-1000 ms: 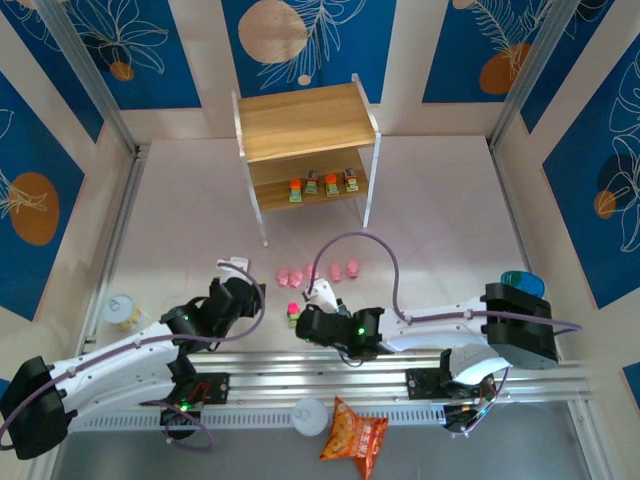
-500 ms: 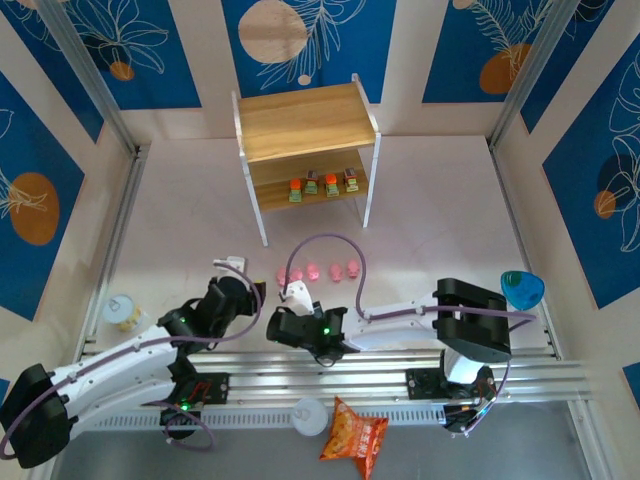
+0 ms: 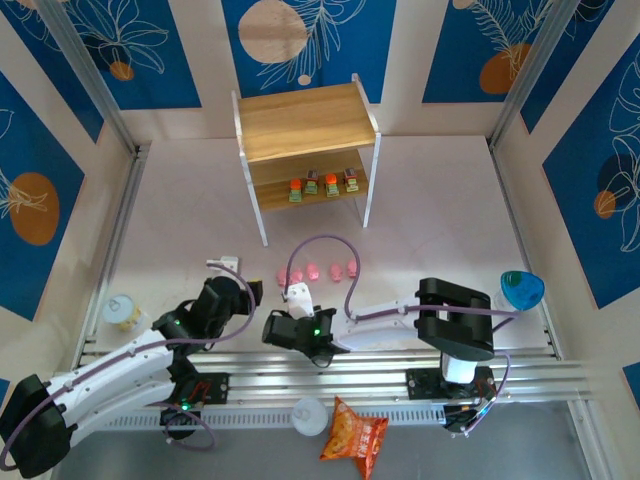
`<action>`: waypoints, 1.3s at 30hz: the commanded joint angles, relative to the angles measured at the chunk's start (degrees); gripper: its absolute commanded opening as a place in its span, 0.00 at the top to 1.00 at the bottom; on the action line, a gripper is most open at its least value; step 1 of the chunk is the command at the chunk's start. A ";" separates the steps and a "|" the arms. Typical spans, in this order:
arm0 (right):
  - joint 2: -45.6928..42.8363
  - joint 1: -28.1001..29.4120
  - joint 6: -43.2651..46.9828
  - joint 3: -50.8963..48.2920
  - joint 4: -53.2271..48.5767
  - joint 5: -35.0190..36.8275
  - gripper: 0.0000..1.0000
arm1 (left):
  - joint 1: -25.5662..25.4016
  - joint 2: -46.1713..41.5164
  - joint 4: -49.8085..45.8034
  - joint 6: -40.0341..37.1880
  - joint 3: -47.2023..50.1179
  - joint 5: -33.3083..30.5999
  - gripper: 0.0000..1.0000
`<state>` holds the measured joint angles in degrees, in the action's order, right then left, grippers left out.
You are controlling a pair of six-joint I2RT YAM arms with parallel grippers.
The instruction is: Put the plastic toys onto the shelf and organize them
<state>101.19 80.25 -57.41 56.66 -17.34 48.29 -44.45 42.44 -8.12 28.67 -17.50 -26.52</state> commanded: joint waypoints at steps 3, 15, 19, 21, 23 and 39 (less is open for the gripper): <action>2.33 0.34 -3.01 1.36 0.82 3.80 0.44 | 0.96 -0.42 -0.20 1.13 0.80 1.32 0.25; 4.60 1.24 -5.25 2.70 -0.14 7.15 0.49 | 1.51 -0.34 0.08 1.31 1.02 1.76 0.25; 5.22 1.51 -5.11 3.18 -0.05 7.21 0.49 | 1.59 -0.34 0.08 1.30 1.06 1.97 0.25; 5.68 1.40 -5.46 3.72 -0.72 7.30 0.49 | 1.68 -0.34 0.12 1.26 1.06 2.03 0.25; 5.96 1.41 -5.74 3.72 -0.85 7.34 0.49 | 1.71 -0.33 0.13 1.25 1.06 2.19 0.25; 8.48 0.52 -6.14 4.77 -0.76 7.08 0.52 | 2.13 0.02 0.36 1.36 1.08 2.81 0.25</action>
<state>109.08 81.10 -61.71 60.05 -17.58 53.60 -43.05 42.48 -8.12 29.65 -17.12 -24.38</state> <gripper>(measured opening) 0.482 0.754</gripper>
